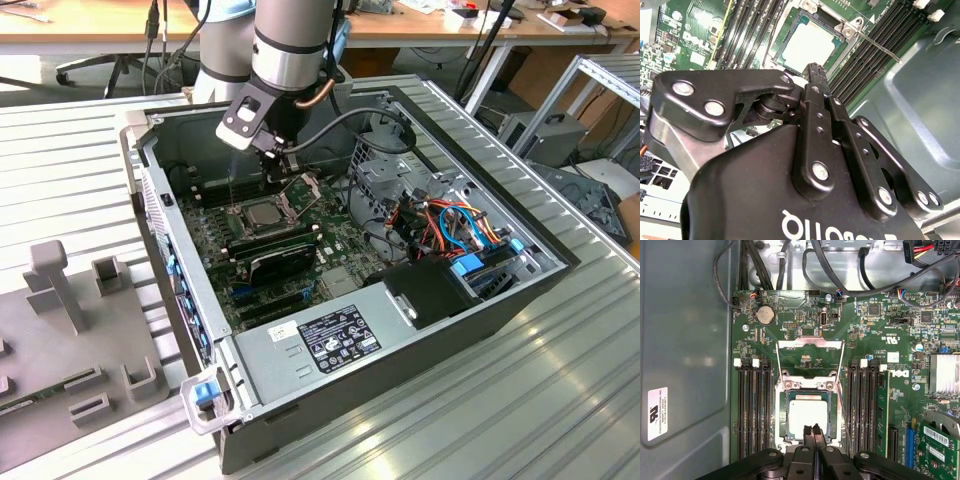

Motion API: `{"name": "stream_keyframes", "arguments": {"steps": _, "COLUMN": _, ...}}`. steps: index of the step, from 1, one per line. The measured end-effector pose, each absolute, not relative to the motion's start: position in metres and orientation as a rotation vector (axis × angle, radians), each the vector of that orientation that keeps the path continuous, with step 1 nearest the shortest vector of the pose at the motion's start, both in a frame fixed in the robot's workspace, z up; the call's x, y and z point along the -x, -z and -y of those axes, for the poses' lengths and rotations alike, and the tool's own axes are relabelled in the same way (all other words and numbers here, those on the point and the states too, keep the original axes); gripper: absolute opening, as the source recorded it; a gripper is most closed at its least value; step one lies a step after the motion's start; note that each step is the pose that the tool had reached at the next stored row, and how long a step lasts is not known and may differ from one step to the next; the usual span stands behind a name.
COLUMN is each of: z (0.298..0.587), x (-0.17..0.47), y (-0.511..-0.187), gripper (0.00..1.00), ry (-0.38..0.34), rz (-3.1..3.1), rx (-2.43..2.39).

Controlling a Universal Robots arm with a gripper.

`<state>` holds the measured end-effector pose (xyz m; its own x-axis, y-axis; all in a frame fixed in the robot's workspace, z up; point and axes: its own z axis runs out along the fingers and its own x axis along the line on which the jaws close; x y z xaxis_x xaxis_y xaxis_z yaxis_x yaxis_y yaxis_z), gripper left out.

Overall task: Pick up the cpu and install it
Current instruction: 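Close the cpu cover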

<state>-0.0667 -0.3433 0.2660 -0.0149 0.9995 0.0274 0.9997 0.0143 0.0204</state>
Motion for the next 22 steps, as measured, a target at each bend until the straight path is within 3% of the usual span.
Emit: {"name": "stream_keyframes", "arguments": {"steps": 22, "z": 0.343, "x": 0.047, "y": -0.266, "gripper": 0.11, "ry": 0.053, "rz": 2.234, "rx": 2.201}}
